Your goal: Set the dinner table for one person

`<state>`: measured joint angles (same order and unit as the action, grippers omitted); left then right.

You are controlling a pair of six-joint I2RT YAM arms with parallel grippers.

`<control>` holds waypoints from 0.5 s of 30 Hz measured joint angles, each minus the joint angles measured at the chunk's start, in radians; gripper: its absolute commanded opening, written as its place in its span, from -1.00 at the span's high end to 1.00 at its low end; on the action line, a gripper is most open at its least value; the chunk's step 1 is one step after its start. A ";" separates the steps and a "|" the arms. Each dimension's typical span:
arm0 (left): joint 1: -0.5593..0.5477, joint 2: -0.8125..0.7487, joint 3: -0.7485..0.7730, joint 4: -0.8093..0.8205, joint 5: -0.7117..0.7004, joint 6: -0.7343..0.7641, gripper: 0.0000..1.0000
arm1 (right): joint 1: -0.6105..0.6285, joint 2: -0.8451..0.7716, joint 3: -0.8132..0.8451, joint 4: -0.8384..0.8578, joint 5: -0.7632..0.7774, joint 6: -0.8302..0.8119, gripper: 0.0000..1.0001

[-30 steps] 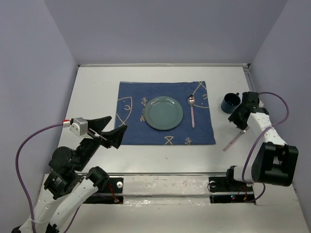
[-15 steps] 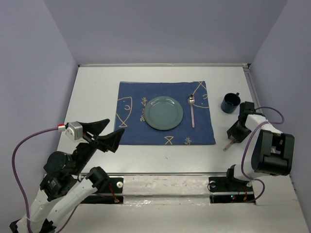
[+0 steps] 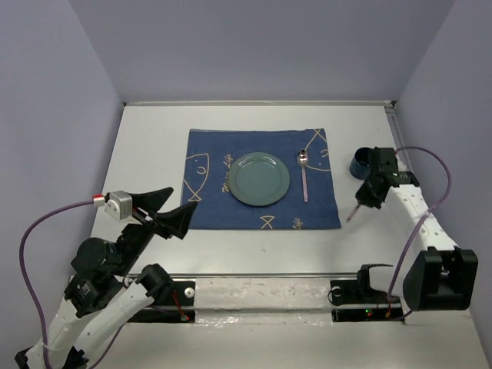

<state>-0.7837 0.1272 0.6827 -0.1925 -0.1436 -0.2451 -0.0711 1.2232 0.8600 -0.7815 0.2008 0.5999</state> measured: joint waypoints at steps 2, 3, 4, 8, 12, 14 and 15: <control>0.003 0.021 0.000 -0.001 -0.003 0.000 -0.98 | 0.148 -0.030 0.116 -0.029 0.000 0.023 1.00; 0.009 0.031 0.000 0.000 -0.004 0.000 -0.98 | 0.238 -0.027 0.187 -0.032 0.008 0.036 1.00; 0.016 0.047 0.000 -0.001 -0.005 -0.001 -0.98 | 0.297 -0.014 0.243 -0.029 0.015 0.045 1.00; 0.041 0.120 0.000 -0.005 -0.010 -0.007 -0.98 | 0.566 0.159 0.534 -0.001 0.055 0.074 1.00; 0.053 0.187 0.000 -0.021 -0.051 -0.025 -0.88 | 0.702 0.401 0.769 -0.002 0.072 0.056 1.00; 0.061 0.216 0.000 -0.031 -0.075 -0.034 -0.77 | 0.749 0.566 0.924 0.021 0.057 0.034 1.00; 0.073 0.240 0.000 -0.039 -0.082 -0.048 -0.74 | 0.763 0.630 0.977 0.032 0.047 0.026 1.00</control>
<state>-0.7109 0.3672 0.6830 -0.2314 -0.2256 -0.2935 0.6922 1.8530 1.8370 -0.7498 0.2481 0.6254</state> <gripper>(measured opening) 0.935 0.103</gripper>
